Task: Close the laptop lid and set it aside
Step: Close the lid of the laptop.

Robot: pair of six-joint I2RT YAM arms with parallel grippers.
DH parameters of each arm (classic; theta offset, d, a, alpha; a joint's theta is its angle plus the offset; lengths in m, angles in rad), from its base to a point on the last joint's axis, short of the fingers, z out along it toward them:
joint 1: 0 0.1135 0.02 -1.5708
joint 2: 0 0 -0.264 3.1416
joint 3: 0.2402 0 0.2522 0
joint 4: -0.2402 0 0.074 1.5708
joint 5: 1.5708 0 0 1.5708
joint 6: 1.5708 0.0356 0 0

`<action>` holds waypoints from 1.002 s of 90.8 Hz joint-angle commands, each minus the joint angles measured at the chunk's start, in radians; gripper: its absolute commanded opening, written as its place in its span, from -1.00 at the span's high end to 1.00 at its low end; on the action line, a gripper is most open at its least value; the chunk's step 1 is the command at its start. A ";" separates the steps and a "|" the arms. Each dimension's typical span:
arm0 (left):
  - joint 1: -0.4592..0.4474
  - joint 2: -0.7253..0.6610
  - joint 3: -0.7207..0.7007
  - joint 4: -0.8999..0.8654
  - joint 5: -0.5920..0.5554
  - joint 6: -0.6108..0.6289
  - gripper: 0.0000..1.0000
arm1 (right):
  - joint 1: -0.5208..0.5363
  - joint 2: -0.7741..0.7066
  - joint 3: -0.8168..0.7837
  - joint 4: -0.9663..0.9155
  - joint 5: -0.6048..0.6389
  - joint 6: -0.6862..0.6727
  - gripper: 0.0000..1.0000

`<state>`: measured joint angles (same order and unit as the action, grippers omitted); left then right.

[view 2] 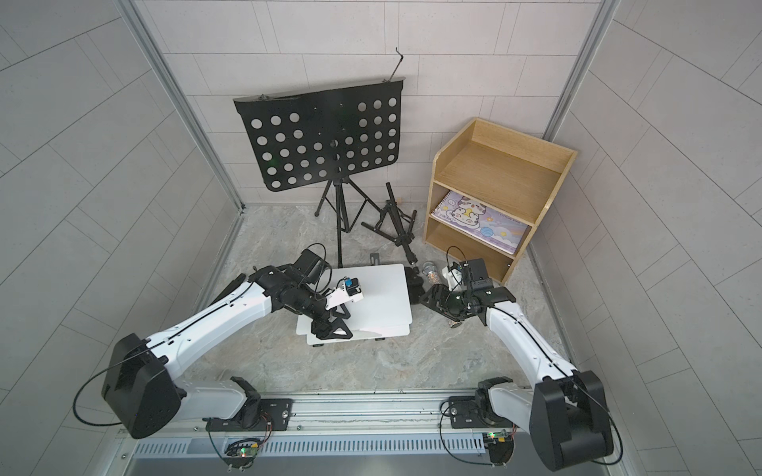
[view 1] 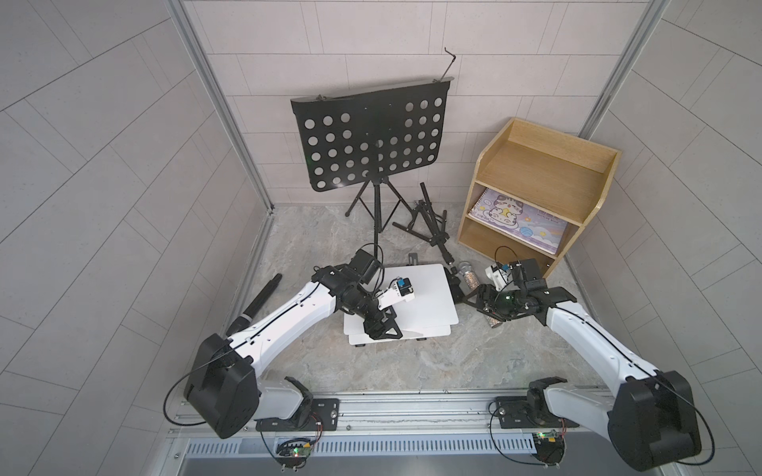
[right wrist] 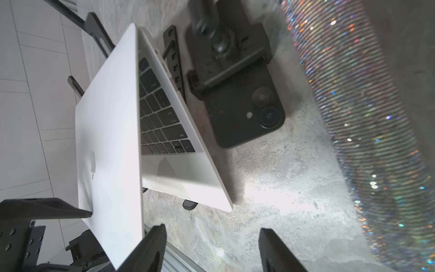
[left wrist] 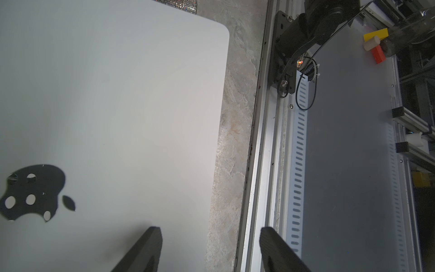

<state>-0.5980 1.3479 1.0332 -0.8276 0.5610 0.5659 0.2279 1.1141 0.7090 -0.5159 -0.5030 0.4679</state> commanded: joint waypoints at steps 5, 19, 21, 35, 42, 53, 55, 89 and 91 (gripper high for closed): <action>0.018 0.017 -0.034 -0.018 0.031 -0.032 -0.40 | -0.001 -0.122 -0.037 0.014 -0.138 0.000 -0.23; 0.021 0.009 -0.045 -0.015 0.017 -0.032 -0.40 | 0.052 -0.146 -0.077 0.226 -0.362 0.125 -0.08; 0.022 0.007 -0.047 -0.014 0.015 -0.031 -0.40 | 0.069 -0.145 -0.077 0.256 -0.378 0.144 -0.04; 0.025 0.002 -0.051 -0.003 0.010 -0.041 -0.39 | 0.175 -0.101 -0.105 0.356 -0.422 0.198 0.35; 0.024 -0.002 -0.059 0.007 0.011 -0.048 -0.39 | 0.208 -0.050 -0.104 0.361 -0.418 0.204 0.58; 0.024 -0.012 -0.066 0.023 0.011 -0.058 -0.39 | 0.246 0.074 -0.056 0.323 -0.374 0.188 0.68; 0.024 -0.014 -0.067 0.027 0.012 -0.062 -0.39 | 0.254 0.099 -0.040 0.308 -0.361 0.179 0.69; 0.050 -0.176 -0.020 0.123 -0.132 -0.279 -0.67 | 0.280 0.374 0.111 0.114 -0.161 0.093 0.69; 0.054 -0.194 -0.020 0.133 -0.153 -0.305 -0.69 | 0.280 0.389 0.115 0.112 -0.156 0.090 0.69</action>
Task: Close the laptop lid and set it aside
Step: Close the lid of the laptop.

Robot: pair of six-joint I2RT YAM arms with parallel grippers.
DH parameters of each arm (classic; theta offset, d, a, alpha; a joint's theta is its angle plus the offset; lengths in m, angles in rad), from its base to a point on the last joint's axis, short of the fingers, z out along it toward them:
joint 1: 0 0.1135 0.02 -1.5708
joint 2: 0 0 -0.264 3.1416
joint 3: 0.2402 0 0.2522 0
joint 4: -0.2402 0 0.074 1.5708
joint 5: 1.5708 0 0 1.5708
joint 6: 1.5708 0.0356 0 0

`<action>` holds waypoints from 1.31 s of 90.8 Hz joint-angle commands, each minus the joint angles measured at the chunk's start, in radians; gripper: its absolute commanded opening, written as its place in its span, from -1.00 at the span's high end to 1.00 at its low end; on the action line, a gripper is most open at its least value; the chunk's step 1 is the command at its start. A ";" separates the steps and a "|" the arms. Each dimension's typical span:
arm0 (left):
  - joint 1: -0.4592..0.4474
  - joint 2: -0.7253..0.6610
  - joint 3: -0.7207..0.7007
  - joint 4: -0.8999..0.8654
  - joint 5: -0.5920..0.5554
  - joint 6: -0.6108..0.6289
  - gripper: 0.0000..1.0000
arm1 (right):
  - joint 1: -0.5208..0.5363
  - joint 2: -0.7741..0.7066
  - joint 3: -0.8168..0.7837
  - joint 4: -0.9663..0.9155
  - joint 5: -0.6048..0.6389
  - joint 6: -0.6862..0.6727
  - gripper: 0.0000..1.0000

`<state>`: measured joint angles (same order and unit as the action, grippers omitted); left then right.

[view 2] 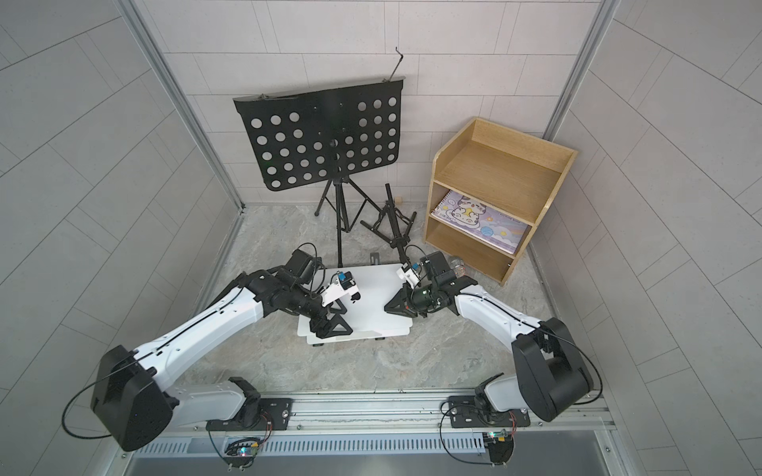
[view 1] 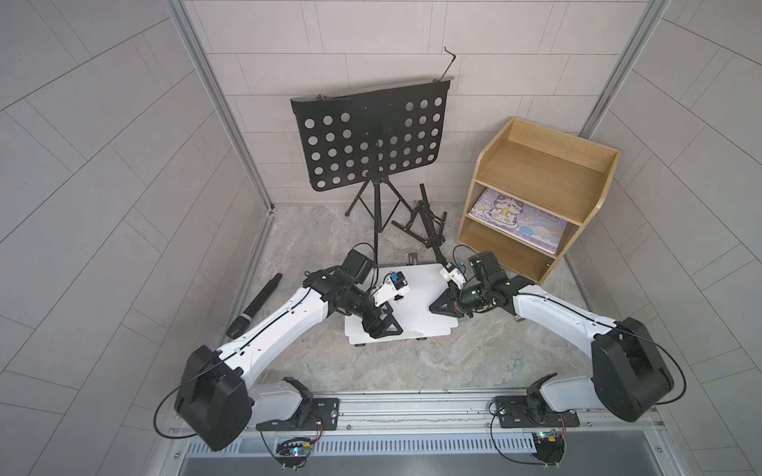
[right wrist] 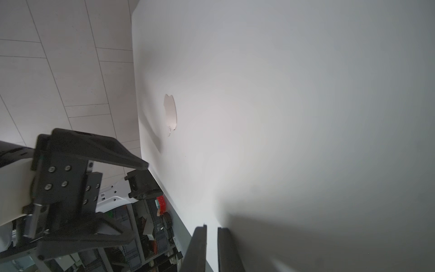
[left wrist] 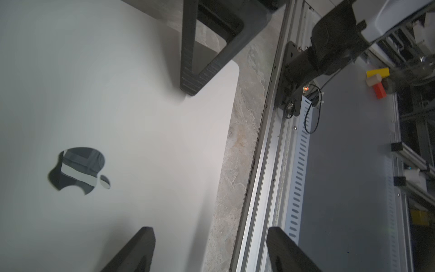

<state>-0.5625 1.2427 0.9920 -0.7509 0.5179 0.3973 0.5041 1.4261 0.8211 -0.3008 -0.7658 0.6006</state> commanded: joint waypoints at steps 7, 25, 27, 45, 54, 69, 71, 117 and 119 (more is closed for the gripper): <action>0.031 -0.146 0.015 0.087 -0.168 -0.231 -0.72 | 0.004 0.126 0.017 -0.110 0.122 -0.053 0.69; 0.059 -0.286 -0.072 0.169 -0.315 -0.452 -0.73 | 0.004 0.199 0.039 -0.110 0.163 -0.074 0.69; 0.061 -0.300 -0.087 0.181 -0.338 -0.488 -0.73 | 0.004 0.204 0.040 -0.110 0.168 -0.076 0.69; 0.100 -0.432 -0.250 0.271 -0.497 -0.778 -0.75 | 0.004 0.235 0.042 -0.110 0.201 -0.087 0.68; 0.120 -0.486 -0.320 0.279 -0.555 -0.914 -0.74 | 0.004 0.240 0.040 -0.112 0.224 -0.087 0.68; 0.136 -0.517 -0.361 0.190 -0.684 -0.976 -0.72 | 0.004 0.201 0.034 -0.084 0.175 -0.094 0.64; 0.138 -0.516 -0.363 0.177 -0.692 -0.975 -0.72 | 0.004 0.182 0.028 -0.072 0.163 -0.096 0.64; 0.369 -0.394 -0.588 0.512 -0.282 -0.999 -0.67 | -0.219 -0.249 -0.285 0.126 -0.010 -0.002 -0.23; 0.371 -0.391 -0.597 0.522 -0.282 -1.004 -0.67 | -0.230 -0.238 -0.294 0.141 -0.021 0.008 -0.25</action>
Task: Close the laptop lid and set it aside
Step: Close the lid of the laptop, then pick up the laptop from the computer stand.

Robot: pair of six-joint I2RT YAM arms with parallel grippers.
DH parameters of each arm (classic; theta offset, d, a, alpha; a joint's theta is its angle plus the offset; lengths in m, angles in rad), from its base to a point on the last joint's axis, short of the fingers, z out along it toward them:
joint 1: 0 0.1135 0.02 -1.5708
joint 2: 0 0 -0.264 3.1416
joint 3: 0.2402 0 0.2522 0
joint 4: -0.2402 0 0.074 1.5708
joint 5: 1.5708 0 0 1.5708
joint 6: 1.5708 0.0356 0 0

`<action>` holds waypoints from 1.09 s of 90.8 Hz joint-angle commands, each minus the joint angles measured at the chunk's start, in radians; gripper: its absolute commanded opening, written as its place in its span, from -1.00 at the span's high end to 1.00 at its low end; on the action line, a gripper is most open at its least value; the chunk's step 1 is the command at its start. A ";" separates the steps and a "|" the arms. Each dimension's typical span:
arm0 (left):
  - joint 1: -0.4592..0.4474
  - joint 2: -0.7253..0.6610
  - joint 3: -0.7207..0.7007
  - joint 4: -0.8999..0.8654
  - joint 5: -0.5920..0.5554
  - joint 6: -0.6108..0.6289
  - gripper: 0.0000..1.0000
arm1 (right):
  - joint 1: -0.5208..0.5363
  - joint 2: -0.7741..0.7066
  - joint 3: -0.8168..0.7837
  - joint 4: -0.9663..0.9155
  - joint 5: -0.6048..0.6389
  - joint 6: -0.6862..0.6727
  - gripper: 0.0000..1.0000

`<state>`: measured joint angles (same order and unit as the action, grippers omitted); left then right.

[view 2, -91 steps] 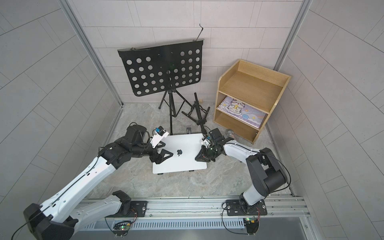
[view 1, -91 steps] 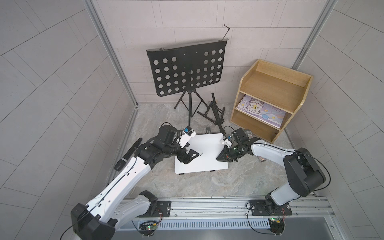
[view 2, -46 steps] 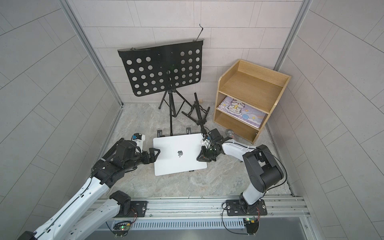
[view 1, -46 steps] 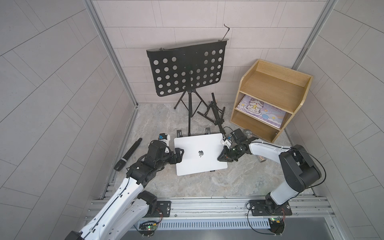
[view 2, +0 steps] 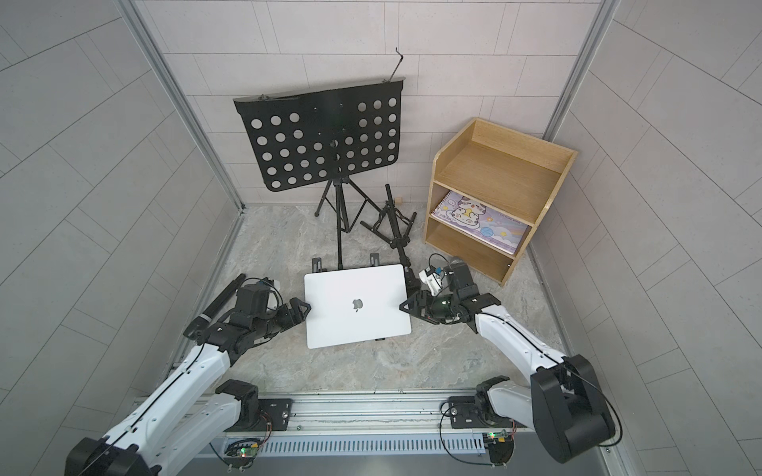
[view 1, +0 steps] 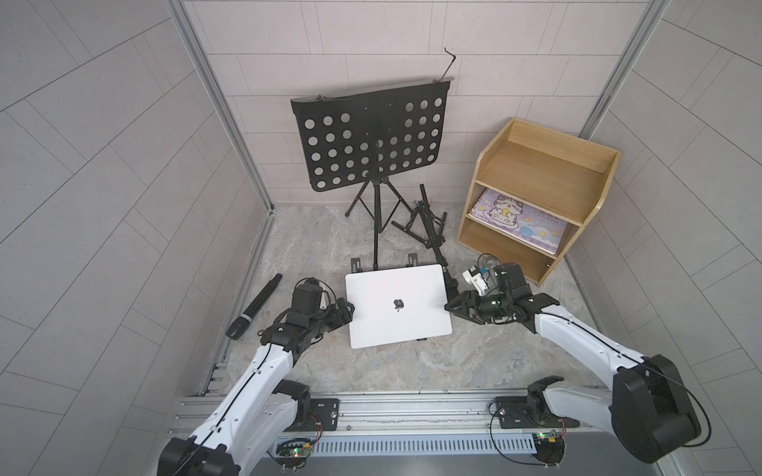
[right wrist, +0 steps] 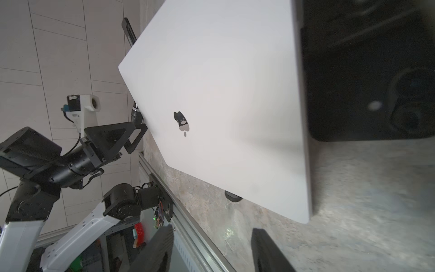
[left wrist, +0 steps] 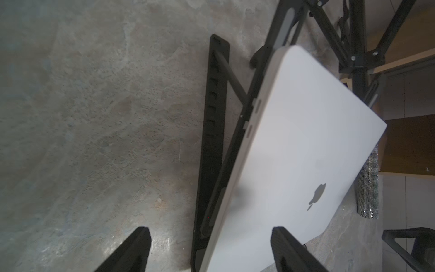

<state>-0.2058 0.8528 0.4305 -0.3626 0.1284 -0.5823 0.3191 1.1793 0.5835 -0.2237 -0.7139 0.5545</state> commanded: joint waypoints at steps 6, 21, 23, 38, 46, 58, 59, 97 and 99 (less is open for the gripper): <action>0.027 0.004 -0.064 0.165 0.109 -0.041 -0.67 | -0.076 0.068 -0.078 0.123 -0.119 0.078 -0.25; 0.034 0.047 -0.098 0.259 0.173 -0.063 -0.66 | -0.086 0.254 -0.034 0.238 -0.205 0.071 -0.22; 0.035 0.059 -0.096 0.263 0.179 -0.061 -0.66 | -0.086 0.272 -0.020 0.237 -0.203 0.065 -0.22; 0.062 0.155 -0.083 0.293 0.204 -0.060 -0.63 | -0.089 0.413 0.032 0.308 -0.221 0.065 -0.20; 0.072 0.181 -0.085 0.292 0.202 -0.058 -0.63 | -0.089 0.469 0.037 0.355 -0.233 0.077 -0.19; 0.074 0.213 -0.098 0.339 0.223 -0.070 -0.63 | -0.088 0.536 0.033 0.452 -0.282 0.113 -0.17; 0.075 0.218 -0.098 0.343 0.228 -0.070 -0.63 | -0.087 0.539 0.030 0.465 -0.288 0.118 -0.17; 0.076 0.270 -0.076 0.354 0.312 -0.059 -0.63 | -0.073 0.408 -0.083 0.699 -0.370 0.278 -0.11; 0.075 0.271 -0.077 0.355 0.313 -0.059 -0.63 | -0.072 0.402 -0.088 0.707 -0.370 0.287 -0.11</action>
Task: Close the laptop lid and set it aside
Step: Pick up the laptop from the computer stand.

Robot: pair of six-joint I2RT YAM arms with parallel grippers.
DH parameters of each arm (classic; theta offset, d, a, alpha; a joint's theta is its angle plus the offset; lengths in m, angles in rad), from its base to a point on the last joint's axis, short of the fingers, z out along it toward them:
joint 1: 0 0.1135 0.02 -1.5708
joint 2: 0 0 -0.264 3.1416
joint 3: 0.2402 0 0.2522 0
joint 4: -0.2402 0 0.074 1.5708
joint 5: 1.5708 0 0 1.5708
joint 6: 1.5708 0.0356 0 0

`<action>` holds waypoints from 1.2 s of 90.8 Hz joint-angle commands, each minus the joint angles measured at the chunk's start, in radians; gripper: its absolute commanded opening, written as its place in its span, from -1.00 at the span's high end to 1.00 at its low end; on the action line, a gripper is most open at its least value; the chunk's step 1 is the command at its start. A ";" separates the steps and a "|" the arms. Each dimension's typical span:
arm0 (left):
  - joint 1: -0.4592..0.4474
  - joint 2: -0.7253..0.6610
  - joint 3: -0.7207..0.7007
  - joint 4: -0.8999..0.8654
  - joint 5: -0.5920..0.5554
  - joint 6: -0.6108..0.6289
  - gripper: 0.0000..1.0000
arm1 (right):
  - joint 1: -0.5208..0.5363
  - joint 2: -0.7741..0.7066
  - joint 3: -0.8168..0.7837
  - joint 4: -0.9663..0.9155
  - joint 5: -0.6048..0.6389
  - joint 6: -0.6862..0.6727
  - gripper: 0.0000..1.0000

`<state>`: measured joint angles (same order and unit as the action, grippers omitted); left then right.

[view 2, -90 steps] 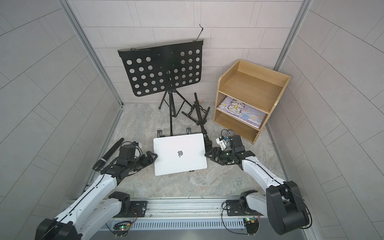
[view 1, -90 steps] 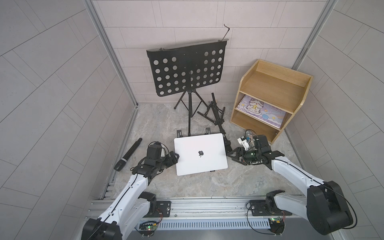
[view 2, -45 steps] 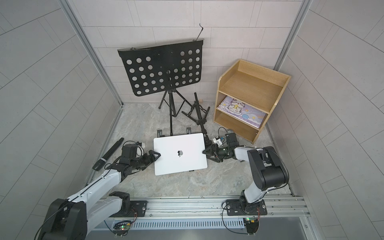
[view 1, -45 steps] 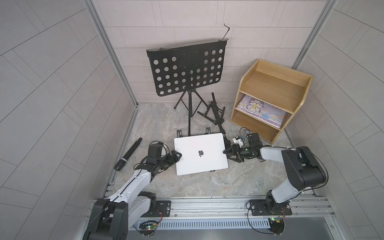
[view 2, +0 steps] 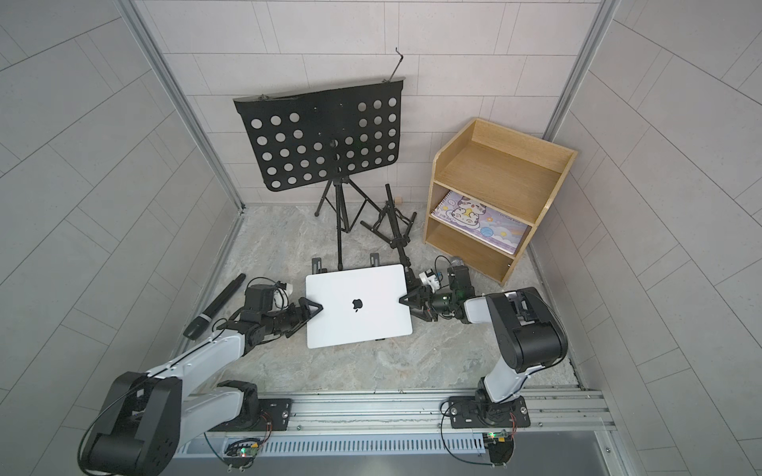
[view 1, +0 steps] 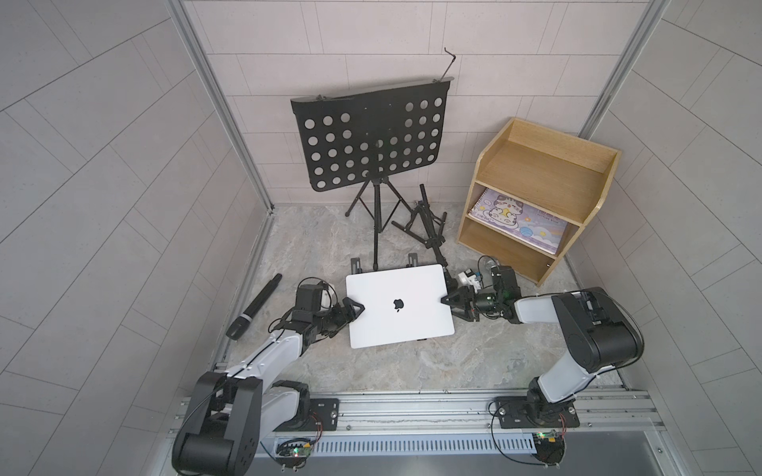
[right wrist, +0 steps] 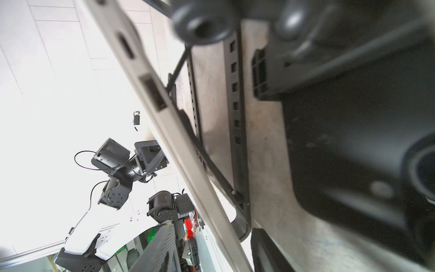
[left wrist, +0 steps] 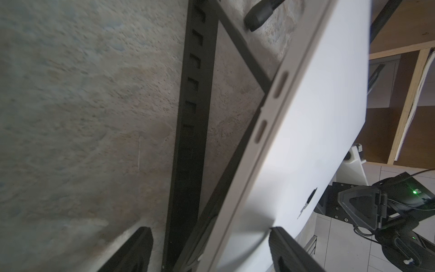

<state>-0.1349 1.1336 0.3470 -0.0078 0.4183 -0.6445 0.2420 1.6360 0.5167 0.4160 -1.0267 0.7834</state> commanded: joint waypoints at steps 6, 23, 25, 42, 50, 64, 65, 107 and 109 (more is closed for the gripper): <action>0.004 -0.005 0.006 0.004 0.025 0.002 -0.63 | 0.005 -0.068 -0.038 0.110 -0.065 0.108 -0.11; 0.005 0.019 0.007 0.029 0.047 -0.005 -0.62 | 0.009 -0.035 -0.071 0.345 -0.091 0.287 -0.04; 0.004 0.020 0.007 0.029 0.049 -0.006 -0.62 | 0.010 -0.030 -0.071 0.371 -0.095 0.300 -0.04; 0.006 0.010 0.010 0.030 0.065 -0.010 -0.62 | 0.051 0.001 -0.066 0.495 -0.109 0.383 -0.02; 0.006 0.007 0.012 0.028 0.071 -0.010 -0.61 | 0.067 0.009 -0.065 0.536 -0.107 0.411 -0.02; 0.006 0.002 0.015 0.026 0.078 -0.010 -0.61 | 0.088 0.001 -0.061 0.561 -0.106 0.431 -0.02; 0.007 0.002 0.015 0.026 0.078 -0.009 -0.61 | 0.090 0.001 -0.060 0.562 -0.106 0.431 -0.02; 0.012 -0.017 0.021 0.011 0.081 -0.005 -0.61 | 0.183 -0.082 -0.002 0.288 -0.069 0.276 0.23; 0.013 -0.019 0.022 0.009 0.080 -0.003 -0.61 | 0.185 -0.094 0.002 0.257 -0.064 0.258 0.25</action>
<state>-0.1242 1.1324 0.3470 0.0021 0.4862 -0.6472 0.4046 1.6165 0.4744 0.8036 -1.0637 1.1366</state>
